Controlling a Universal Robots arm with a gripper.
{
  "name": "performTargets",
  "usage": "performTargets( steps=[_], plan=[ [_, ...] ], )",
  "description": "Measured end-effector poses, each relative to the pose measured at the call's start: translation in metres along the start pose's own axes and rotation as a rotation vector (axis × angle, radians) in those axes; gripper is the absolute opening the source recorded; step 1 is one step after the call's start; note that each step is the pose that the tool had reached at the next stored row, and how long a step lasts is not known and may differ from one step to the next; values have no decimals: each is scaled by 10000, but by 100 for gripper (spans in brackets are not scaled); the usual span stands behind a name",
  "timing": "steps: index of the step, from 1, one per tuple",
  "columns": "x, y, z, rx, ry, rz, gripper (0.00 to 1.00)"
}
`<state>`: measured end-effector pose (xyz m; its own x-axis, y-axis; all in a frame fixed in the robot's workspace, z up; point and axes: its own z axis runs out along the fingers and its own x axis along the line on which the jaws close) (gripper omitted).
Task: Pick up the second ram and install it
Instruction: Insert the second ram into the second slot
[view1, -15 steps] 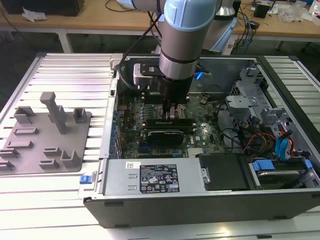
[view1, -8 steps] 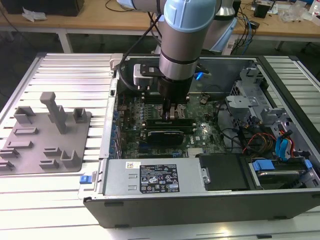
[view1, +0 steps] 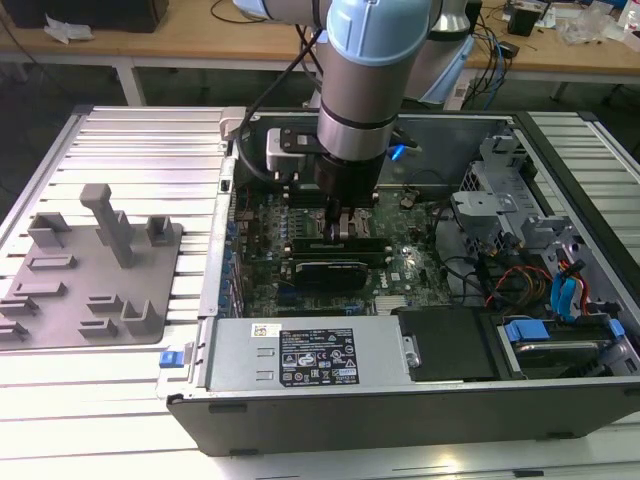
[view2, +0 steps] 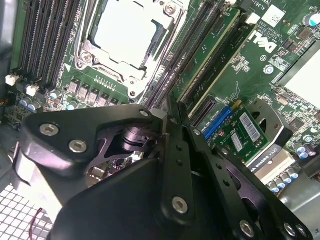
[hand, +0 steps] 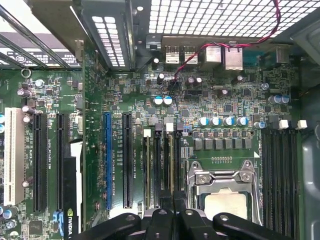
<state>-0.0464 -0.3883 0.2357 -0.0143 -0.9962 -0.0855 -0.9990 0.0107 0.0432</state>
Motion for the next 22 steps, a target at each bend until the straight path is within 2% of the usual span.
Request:
performTargets(
  steps=[8,22],
  plan=[
    [0,-1,5,1,-4,0,9],
    [10,-3,115,39,0,-3,9]
  ],
)
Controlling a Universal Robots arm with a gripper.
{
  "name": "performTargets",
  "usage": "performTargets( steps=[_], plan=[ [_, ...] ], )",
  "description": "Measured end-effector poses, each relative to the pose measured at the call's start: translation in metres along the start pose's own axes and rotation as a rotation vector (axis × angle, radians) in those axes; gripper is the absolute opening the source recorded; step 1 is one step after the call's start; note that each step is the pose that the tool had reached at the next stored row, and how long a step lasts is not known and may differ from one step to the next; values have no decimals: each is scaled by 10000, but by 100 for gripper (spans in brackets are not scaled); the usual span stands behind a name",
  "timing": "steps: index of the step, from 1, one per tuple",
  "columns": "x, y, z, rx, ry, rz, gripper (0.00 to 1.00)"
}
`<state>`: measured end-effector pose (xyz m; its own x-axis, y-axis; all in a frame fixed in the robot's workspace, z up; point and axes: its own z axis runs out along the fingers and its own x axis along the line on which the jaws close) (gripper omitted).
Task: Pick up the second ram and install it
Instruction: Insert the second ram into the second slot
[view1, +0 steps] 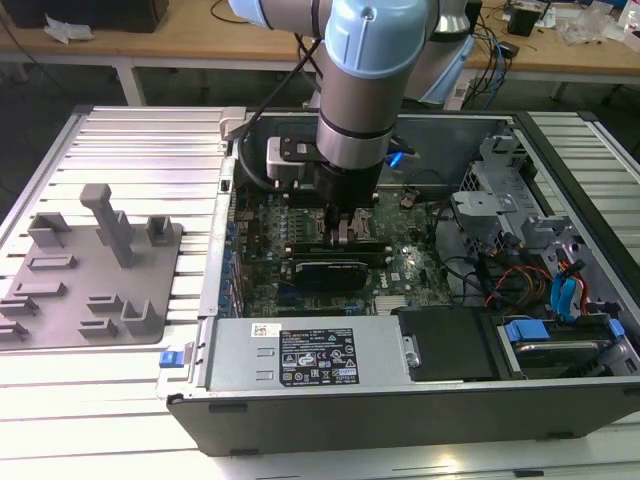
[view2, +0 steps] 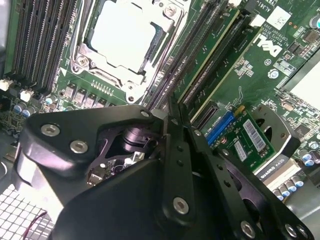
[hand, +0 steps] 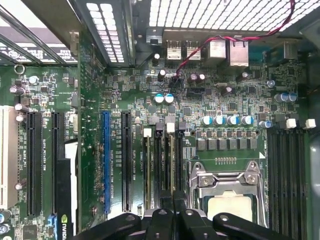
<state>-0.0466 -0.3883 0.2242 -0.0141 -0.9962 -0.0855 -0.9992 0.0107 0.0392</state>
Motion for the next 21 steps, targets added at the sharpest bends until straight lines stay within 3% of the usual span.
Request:
performTargets(
  steps=[5,6,8,10,13,16,18,21],
  plan=[
    [0,-1,6,5,-7,-1,9],
    [-1,-2,11,9,-16,-1,17],
    [-1,0,-11,2,0,0,17],
    [-16,7,-182,4,-5,0,17],
    [-30,13,-348,3,-3,-1,17],
    [-32,-15,-365,3,-3,-1,17],
    [-34,-137,-369,4,-3,-1,17],
    [-37,-152,-408,4,-13,0,17]
  ],
)
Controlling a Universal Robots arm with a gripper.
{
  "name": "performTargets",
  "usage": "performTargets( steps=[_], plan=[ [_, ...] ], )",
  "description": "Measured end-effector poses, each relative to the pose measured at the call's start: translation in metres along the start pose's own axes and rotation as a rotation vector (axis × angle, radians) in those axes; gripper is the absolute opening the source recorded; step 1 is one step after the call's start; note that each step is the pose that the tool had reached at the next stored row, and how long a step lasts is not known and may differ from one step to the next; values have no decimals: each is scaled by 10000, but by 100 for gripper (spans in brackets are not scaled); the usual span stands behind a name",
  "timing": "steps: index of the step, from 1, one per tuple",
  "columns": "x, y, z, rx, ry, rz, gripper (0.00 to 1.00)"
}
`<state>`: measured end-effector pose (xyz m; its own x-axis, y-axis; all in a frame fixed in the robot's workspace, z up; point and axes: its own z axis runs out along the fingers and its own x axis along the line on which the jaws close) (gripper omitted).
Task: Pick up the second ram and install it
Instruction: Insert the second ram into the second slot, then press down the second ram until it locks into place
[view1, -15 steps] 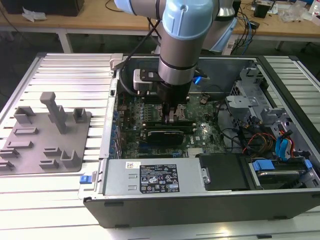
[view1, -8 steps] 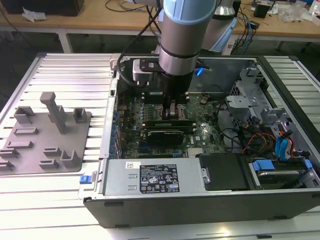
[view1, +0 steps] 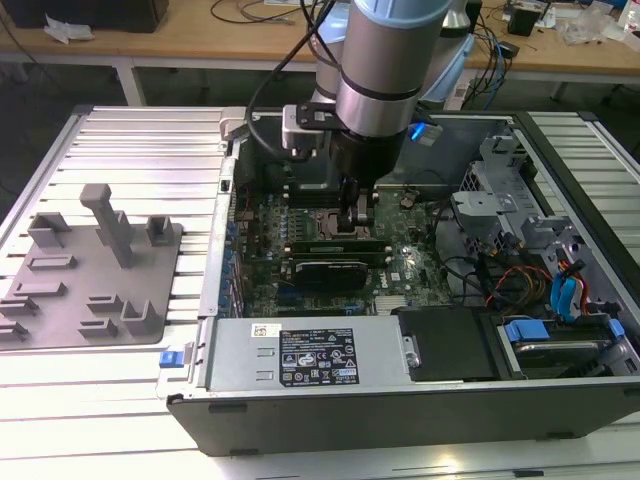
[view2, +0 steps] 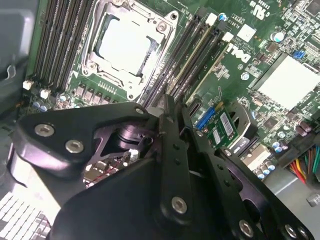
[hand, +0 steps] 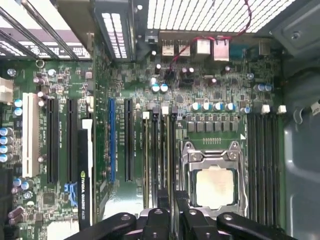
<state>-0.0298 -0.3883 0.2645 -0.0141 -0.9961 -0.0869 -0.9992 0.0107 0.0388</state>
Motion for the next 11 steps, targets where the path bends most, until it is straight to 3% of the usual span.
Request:
performTargets(
  steps=[11],
  plan=[
    [0,0,-4,-1,1,-1,17]
  ],
)
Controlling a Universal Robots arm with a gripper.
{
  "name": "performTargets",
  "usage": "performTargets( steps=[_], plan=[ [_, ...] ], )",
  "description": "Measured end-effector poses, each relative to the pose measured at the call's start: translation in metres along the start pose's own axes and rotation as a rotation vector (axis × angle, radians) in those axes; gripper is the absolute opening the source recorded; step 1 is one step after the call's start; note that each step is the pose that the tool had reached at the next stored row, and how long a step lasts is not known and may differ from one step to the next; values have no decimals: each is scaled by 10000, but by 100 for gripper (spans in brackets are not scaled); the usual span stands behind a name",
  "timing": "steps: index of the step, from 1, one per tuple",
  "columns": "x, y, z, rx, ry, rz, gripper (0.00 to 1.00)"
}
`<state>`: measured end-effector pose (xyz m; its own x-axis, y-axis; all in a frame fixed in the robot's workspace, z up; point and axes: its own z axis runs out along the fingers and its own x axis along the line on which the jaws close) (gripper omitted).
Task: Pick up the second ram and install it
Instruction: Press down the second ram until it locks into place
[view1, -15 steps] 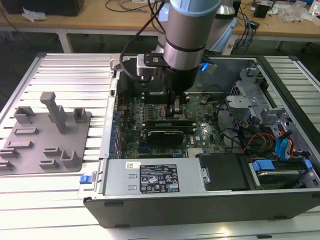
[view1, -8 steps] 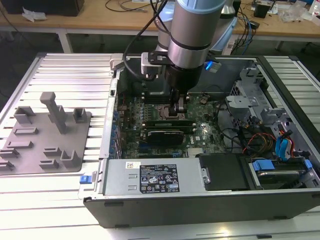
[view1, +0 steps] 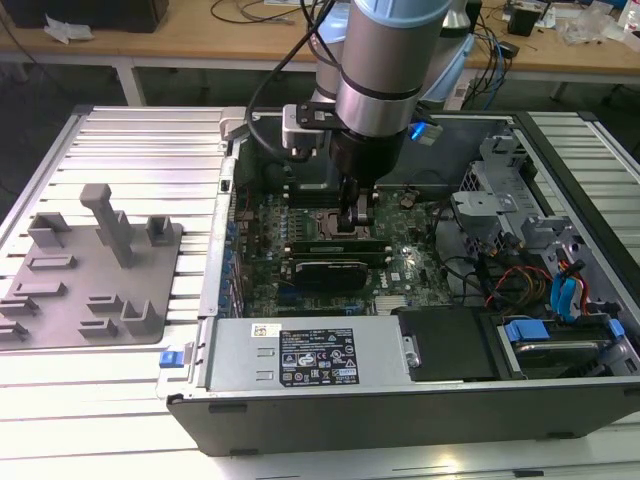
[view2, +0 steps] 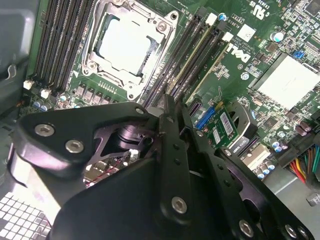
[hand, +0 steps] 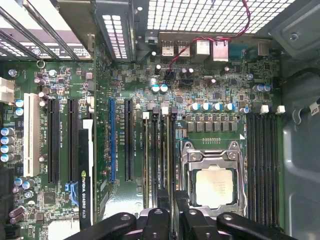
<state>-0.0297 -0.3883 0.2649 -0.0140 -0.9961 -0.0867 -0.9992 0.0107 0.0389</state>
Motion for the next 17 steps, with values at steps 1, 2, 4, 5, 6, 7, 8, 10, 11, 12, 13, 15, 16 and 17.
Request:
performTargets(
  steps=[1,2,4,5,6,7,8,10,11,12,13,15,16,17],
  plan=[
    [0,0,0,0,0,0,17],
    [0,0,-1,0,0,0,17],
    [0,0,-1,0,0,0,15],
    [0,0,-1,0,0,0,8],
    [0,0,-1,0,0,0,8],
    [0,0,-2,0,0,0,8],
    [0,-7,-3,-1,1,-1,8],
    [-2,-194,-3,0,0,0,8],
    [-3,-308,-3,-1,2,0,8],
    [-4,-372,-2,-1,1,0,8],
    [-5,-412,-1,0,0,0,8],
    [-6,-519,0,0,0,0,8],
    [-6,-520,0,0,0,2,8],
    [-3,-521,16,9,-2,-1,8]
  ],
)
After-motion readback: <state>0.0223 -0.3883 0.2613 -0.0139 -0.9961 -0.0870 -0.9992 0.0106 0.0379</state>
